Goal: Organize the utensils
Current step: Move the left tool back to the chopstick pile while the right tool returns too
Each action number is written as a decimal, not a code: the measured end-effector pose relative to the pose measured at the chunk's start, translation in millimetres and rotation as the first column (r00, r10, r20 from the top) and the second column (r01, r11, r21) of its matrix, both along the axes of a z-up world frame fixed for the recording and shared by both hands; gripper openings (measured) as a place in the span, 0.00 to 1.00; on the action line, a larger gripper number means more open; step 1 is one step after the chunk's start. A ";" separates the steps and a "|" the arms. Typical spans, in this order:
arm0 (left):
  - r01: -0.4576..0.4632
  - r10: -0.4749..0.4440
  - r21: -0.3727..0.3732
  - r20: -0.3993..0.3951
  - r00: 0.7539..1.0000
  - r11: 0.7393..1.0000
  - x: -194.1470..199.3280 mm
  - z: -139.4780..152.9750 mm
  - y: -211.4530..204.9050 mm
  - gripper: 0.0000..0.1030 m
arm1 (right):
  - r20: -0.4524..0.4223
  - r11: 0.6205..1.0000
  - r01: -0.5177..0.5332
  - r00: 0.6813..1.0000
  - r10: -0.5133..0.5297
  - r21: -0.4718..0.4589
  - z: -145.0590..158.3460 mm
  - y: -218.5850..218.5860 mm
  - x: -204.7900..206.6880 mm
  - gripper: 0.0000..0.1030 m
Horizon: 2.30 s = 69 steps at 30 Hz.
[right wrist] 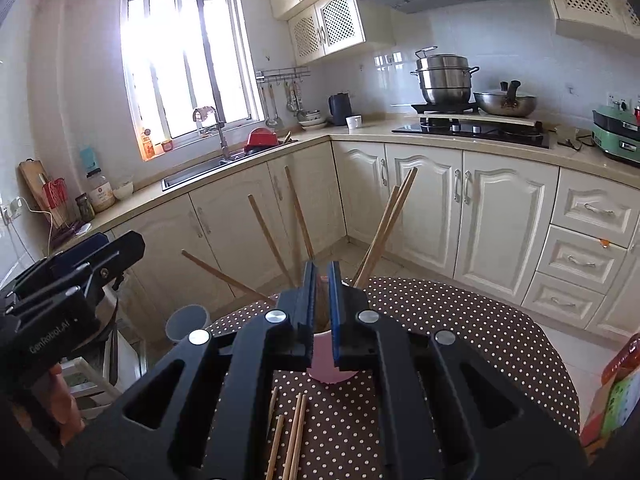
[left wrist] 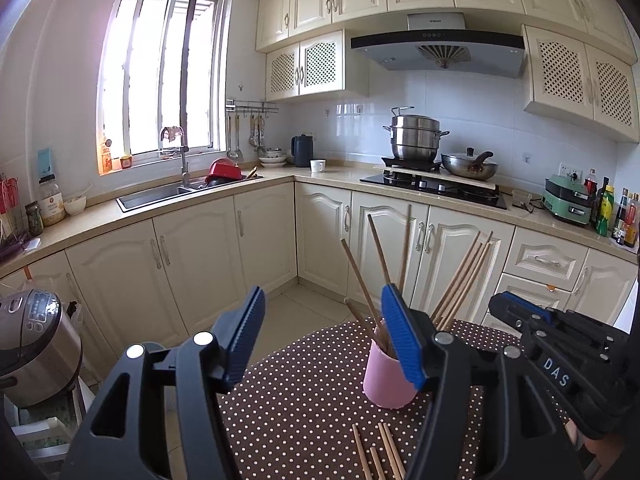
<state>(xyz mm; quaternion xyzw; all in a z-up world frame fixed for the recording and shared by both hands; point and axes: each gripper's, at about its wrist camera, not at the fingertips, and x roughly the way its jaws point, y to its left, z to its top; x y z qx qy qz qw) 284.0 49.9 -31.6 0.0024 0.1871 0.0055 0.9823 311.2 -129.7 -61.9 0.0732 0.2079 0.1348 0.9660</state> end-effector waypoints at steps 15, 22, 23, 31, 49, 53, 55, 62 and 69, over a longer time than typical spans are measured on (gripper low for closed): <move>0.031 -0.031 0.001 -0.117 0.993 1.000 -39.0 -38.6 -3.5 0.59 | -0.050 1.000 -0.023 0.998 0.023 -0.001 -27.6 -6.8 -47.6 0.07; 0.085 -0.083 -0.005 -0.292 0.953 0.996 -32.8 -92.3 -7.0 0.59 | -0.138 0.999 -0.042 0.990 0.042 -0.001 -64.8 -7.3 -55.6 0.07; 0.093 -0.091 -0.006 -0.316 0.944 0.996 -31.5 -100.4 -8.7 0.59 | -0.154 0.999 -0.046 0.987 0.045 0.000 -70.6 -7.4 -55.4 0.07; 0.125 -0.090 0.044 -0.464 0.881 0.991 -16.6 -159.3 -24.9 0.59 | -0.266 0.997 -0.082 0.961 0.079 -0.001 -115.8 -0.7 -53.3 0.07; 0.109 -0.036 0.096 -0.562 0.826 0.989 28.6 -201.0 -36.2 0.59 | -0.364 0.993 -0.112 0.924 0.113 0.023 -153.8 0.0 -33.7 0.07; 0.120 -0.043 0.104 -0.553 0.832 0.987 40.7 -202.2 -38.8 0.59 | -0.380 0.991 -0.129 0.916 0.127 0.019 -154.7 4.0 -28.1 0.07; 0.123 -0.056 0.083 -0.557 0.829 0.989 44.9 -201.9 -36.2 0.59 | -0.391 0.990 -0.141 0.910 0.137 0.020 -156.8 7.5 -24.2 0.07; 0.194 -0.131 0.060 -0.544 0.829 0.979 44.6 -201.7 -31.3 0.32 | -0.416 0.987 -0.163 0.898 0.146 -0.005 -163.5 23.5 -14.1 0.16; 0.219 -0.160 0.043 -0.547 0.822 0.975 43.8 -201.3 -24.5 0.24 | -0.432 0.982 -0.184 0.890 0.147 -0.046 -166.1 36.6 -5.4 0.16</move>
